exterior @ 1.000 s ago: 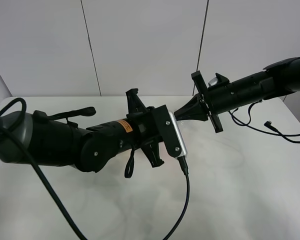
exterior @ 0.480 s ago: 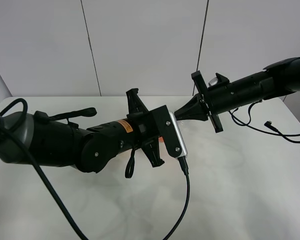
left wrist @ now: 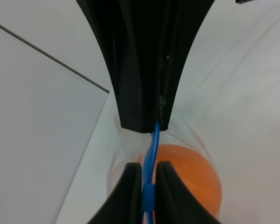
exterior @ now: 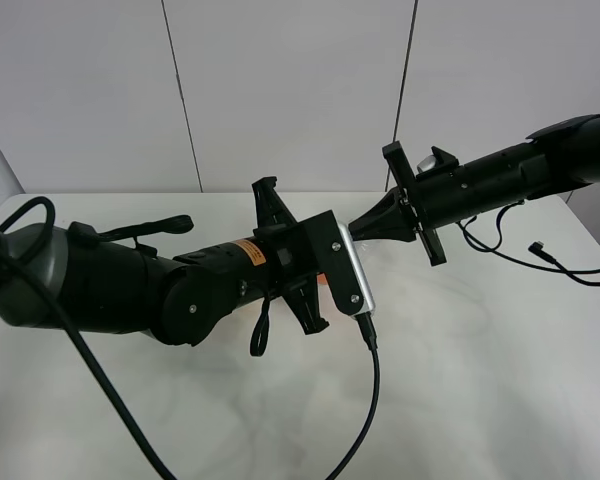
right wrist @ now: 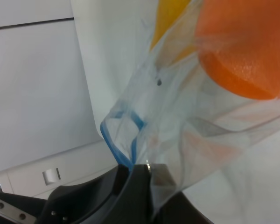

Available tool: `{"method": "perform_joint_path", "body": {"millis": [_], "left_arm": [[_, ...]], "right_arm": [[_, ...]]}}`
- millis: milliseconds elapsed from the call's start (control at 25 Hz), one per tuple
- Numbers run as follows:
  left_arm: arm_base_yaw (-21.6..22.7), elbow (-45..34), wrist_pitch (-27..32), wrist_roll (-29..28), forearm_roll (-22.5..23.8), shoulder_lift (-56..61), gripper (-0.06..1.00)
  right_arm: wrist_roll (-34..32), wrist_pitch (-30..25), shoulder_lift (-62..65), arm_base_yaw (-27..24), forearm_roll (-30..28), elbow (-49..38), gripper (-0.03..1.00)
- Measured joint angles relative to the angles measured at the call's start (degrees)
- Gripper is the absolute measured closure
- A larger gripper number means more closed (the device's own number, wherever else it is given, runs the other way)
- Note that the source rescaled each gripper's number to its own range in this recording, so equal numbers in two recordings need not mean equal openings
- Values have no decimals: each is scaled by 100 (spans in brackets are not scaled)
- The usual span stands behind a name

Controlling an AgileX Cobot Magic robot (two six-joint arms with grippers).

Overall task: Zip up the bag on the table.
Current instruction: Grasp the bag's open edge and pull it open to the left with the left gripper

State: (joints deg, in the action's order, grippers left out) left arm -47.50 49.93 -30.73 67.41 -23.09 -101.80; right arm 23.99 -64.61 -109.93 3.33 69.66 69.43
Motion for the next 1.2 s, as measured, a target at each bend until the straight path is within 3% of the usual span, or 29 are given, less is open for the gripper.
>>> {"method": "perform_joint_path", "body": {"millis": [520, 1200], "left_arm": [[238, -433, -330, 95, 65, -2, 94], [1045, -1580, -1565, 310, 201, 3, 94]], "right_arm": [[-22, 49, -5, 24, 15, 0, 97], [-33, 82, -5, 35, 49, 0, 97]]}}
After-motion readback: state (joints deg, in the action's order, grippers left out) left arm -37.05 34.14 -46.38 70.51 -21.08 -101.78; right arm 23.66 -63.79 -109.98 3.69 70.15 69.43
